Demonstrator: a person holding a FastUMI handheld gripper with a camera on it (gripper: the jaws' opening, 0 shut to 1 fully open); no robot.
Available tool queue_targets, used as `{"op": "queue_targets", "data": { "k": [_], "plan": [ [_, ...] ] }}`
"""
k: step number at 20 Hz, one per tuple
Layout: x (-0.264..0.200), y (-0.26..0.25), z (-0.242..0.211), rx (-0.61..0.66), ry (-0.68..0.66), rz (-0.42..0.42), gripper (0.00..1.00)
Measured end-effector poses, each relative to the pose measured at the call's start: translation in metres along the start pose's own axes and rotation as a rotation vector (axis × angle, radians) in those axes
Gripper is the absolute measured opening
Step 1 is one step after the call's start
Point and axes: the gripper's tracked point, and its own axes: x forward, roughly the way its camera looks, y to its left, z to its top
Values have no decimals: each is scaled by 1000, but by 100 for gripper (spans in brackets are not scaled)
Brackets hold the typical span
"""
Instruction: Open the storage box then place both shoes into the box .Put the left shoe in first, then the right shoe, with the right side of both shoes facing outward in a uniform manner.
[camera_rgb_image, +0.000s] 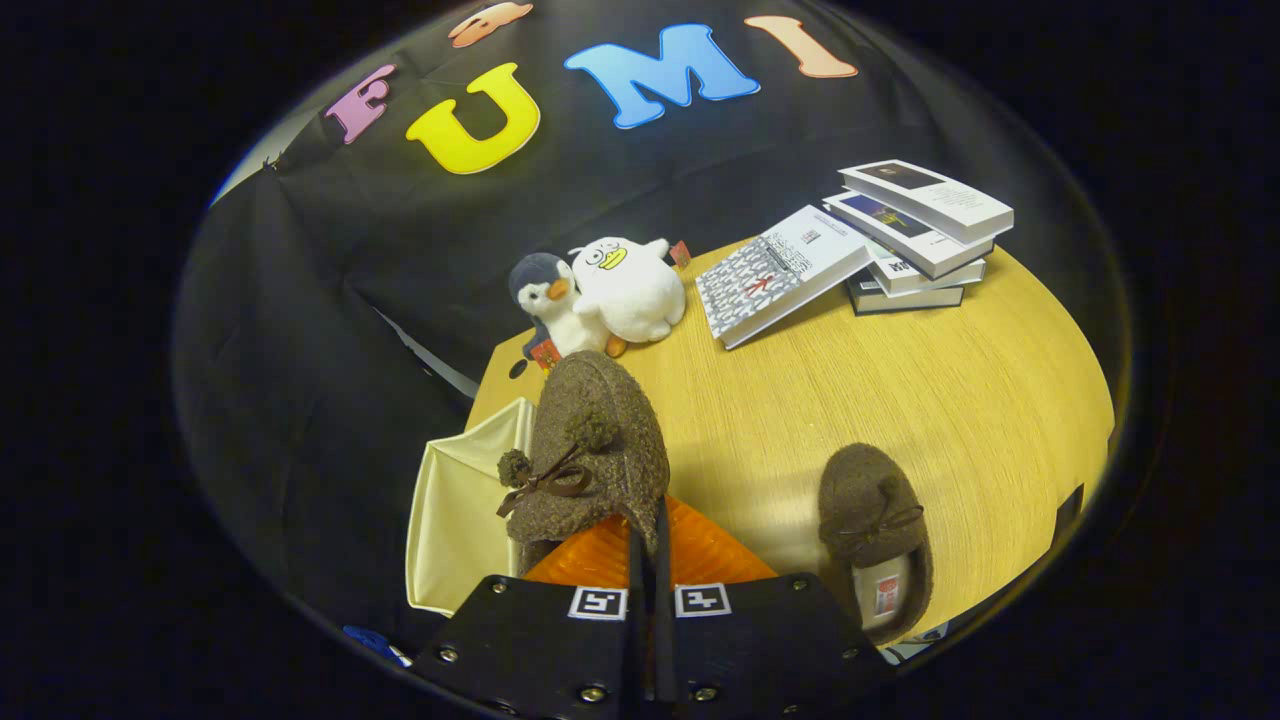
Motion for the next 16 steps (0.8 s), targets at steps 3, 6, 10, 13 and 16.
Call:
{"op": "queue_targets", "data": {
  "k": [3,6,10,13,16],
  "plan": [
    [-1,28,7,8,-10,30,3],
    [2,56,6,8,-10,59,3],
    [11,91,-1,1,-8,90,3],
    [23,113,-10,3,-13,106,3],
    [36,131,-22,-5,-2,110,3]
  ]
}}
